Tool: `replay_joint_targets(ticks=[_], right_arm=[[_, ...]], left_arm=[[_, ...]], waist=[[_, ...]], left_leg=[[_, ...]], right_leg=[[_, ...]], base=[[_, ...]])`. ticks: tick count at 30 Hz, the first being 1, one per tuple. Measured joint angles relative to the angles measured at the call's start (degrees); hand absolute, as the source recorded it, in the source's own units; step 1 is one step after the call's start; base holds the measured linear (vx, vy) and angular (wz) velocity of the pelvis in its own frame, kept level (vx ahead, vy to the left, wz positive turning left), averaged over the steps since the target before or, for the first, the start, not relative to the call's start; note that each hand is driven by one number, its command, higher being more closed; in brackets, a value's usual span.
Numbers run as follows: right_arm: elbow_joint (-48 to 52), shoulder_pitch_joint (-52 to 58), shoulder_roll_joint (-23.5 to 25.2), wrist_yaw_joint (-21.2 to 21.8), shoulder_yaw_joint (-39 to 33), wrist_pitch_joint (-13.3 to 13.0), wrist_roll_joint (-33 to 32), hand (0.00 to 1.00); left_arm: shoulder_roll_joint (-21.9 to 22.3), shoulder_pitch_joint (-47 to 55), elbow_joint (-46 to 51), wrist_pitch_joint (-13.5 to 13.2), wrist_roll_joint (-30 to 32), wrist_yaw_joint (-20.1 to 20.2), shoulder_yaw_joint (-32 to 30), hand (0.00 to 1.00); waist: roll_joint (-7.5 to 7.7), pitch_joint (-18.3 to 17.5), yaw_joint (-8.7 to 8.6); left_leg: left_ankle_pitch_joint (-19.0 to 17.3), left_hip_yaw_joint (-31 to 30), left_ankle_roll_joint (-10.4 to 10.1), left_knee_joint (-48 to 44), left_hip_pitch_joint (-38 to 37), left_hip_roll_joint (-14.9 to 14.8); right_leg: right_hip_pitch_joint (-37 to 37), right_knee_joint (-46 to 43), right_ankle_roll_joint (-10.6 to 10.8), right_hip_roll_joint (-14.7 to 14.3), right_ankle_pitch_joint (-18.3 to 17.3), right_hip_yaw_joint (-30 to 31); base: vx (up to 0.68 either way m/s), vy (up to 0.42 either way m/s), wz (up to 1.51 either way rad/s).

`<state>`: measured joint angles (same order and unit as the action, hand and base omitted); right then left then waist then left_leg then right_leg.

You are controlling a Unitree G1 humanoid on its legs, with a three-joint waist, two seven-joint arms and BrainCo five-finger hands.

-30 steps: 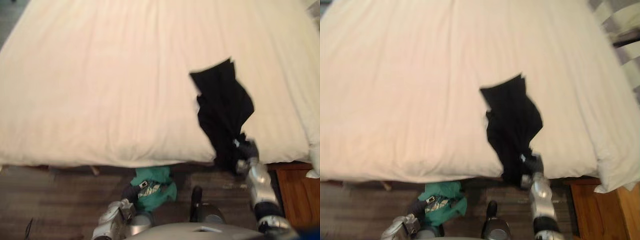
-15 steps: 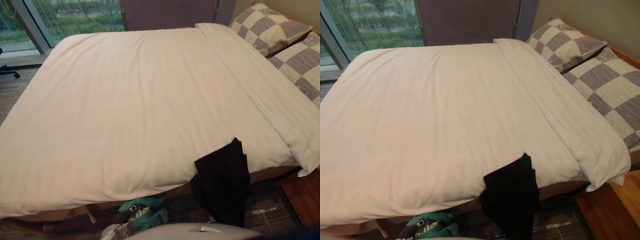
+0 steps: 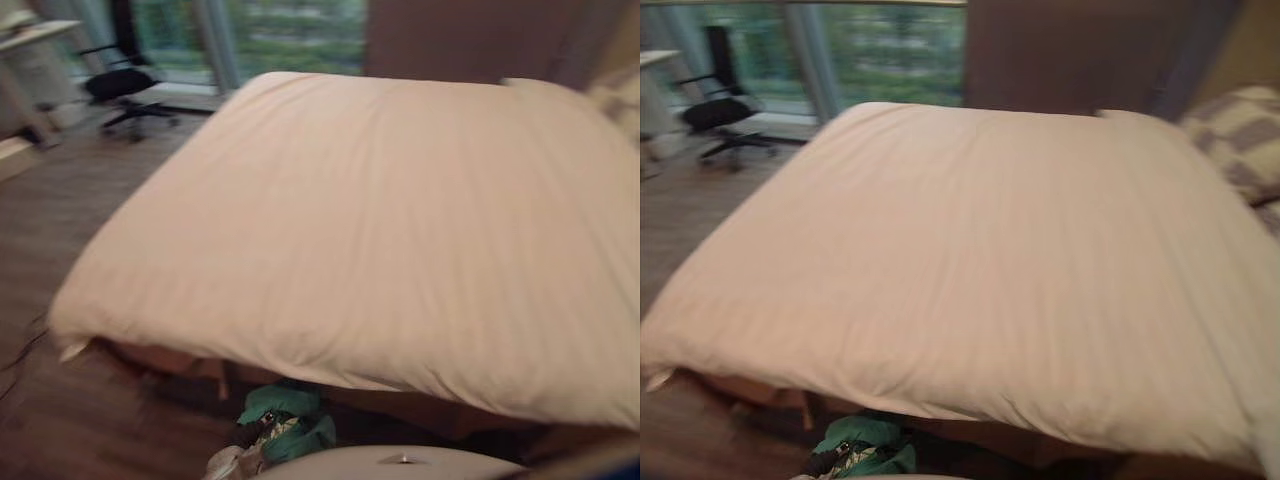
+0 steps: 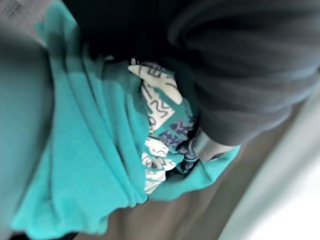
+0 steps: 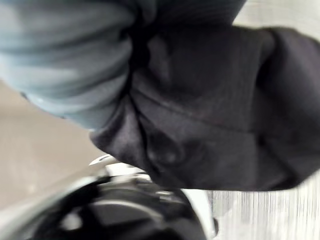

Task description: Tidy the bed and pick cloth on bed and put in laundry

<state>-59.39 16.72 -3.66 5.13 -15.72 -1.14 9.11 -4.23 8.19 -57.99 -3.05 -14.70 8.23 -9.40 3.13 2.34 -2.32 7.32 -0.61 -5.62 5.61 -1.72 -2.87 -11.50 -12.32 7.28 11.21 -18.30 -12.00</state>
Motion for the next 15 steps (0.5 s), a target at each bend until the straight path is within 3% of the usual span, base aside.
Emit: replay_joint_targets(ticks=[1,2,3,5,6,7,8,9,10,11,12,15], right_arm=[[-1.15,-1.24,-0.90,0.07,1.26,0.03,1.84,1.00],[-2.02,-3.47,-2.48,1.20,3.83,0.12,4.55,1.00],[-1.88,-4.56,-3.15,1.70,4.96,0.10,5.18,1.00],[-0.54,-7.56,-3.66,4.79,8.72,0.03,5.97,1.00],[-0.74,-9.58,-3.88,5.48,8.89,0.44,5.81,1.00],[-0.79,-10.27,-4.03,5.48,8.88,0.90,5.66,1.00],[-0.76,-10.53,-4.46,5.53,8.78,1.54,5.24,1.00],[-0.82,-10.23,-5.30,5.61,7.92,2.20,3.97,1.00],[-1.22,-10.15,-5.62,5.57,7.12,2.49,3.00,1.00],[-1.31,-10.06,-5.79,5.33,5.54,2.74,1.03,1.00],[-1.65,-9.98,-6.02,5.35,5.35,2.74,-0.12,1.00],[-2.71,-10.38,-6.43,5.36,4.61,2.36,-1.76,1.00]], left_arm=[[-0.42,0.04,0.12,0.00,0.63,-0.91,1.29,1.00],[0.06,0.01,1.03,-0.04,0.76,-3.04,1.81,1.00],[0.28,0.18,1.22,-0.11,0.64,-3.95,1.74,1.00],[-0.33,0.00,2.68,-0.93,-0.58,-5.02,1.78,1.00],[-0.55,-0.51,2.69,-1.76,-0.46,-4.79,2.75,1.00],[-0.37,-0.67,2.72,-2.20,-0.44,-4.40,2.97,1.00],[0.47,-0.85,2.75,-2.82,-0.33,-4.19,3.35,1.00],[0.67,-1.62,3.03,-3.53,-0.22,-3.58,3.18,1.00],[1.12,-1.63,2.95,-3.48,-0.19,-3.46,2.88,1.00],[1.33,-1.79,2.93,-3.47,0.47,-3.07,2.64,1.00],[1.38,-1.99,2.87,-3.58,0.87,-2.13,2.62,1.00],[1.59,-2.48,1.95,-2.75,0.80,-1.18,2.57,1.00]], waist=[[-0.19,-0.25,0.17],[-1.74,0.57,0.46],[-3.06,1.26,1.06],[-0.61,1.06,2.35],[-1.62,1.56,2.42],[-2.06,1.94,2.32],[-2.38,2.52,2.14],[-2.48,3.77,2.14],[-3.28,4.10,2.10],[-3.53,4.19,2.02],[-3.25,4.17,1.93],[-3.69,4.54,1.91]], left_leg=[[0.70,-1.60,0.49,-0.01,0.71,0.06],[1.74,-3.35,0.93,-0.02,1.03,-1.87],[2.19,-3.83,0.72,-0.03,1.48,-3.09],[4.75,-5.69,1.12,-0.02,5.04,-1.00],[6.43,-6.85,1.70,-0.02,7.18,-0.75],[8.32,-6.69,3.14,-0.01,8.02,0.06],[13.20,-5.24,6.83,0.04,9.36,2.53],[9.09,1.05,11.30,-0.97,9.33,4.31],[4.68,6.27,12.49,-4.51,9.70,4.67],[-2.13,16.06,12.24,-13.31,10.25,5.14],[-6.10,21.09,11.88,-18.24,9.44,4.91],[-12.18,21.14,8.90,-18.32,5.63,3.11]], right_leg=[[0.11,-1.34,0.23,-0.54,0.65,-0.07],[1.75,-7.08,-0.89,-2.74,2.47,0.77],[3.03,-8.29,-1.66,-3.32,0.88,1.29],[4.89,-2.07,-2.08,-3.17,0.40,0.00],[4.66,-1.78,-2.32,-3.15,-0.47,-3.83],[4.18,-2.03,-2.36,-2.92,-0.49,-5.94],[2.48,-1.51,-2.49,-1.63,-0.47,-11.00],[-0.12,-0.10,-3.01,-0.37,-0.34,-16.78],[-1.38,0.25,-2.88,0.12,-0.27,-19.45],[-3.23,0.29,-2.50,1.96,-0.11,-24.75],[-4.19,0.34,-1.75,3.49,0.32,-28.71],[-5.36,-2.46,-1.17,4.61,0.70,-36.36]], base=[[0.12,-0.089,1.42],[0.08,-0.079,1.21],[-0.02,-0.101,0.96],[-0.09,-0.085,1.03],[-0.07,-0.075,1.43],[-0.10,-0.057,1.86],[-0.18,0.013,1.97],[-0.18,0.033,1.97],[-0.14,0.070,1.92],[-0.05,0.077,1.87],[-0.02,0.078,1.90],[0.07,0.076,1.79]])
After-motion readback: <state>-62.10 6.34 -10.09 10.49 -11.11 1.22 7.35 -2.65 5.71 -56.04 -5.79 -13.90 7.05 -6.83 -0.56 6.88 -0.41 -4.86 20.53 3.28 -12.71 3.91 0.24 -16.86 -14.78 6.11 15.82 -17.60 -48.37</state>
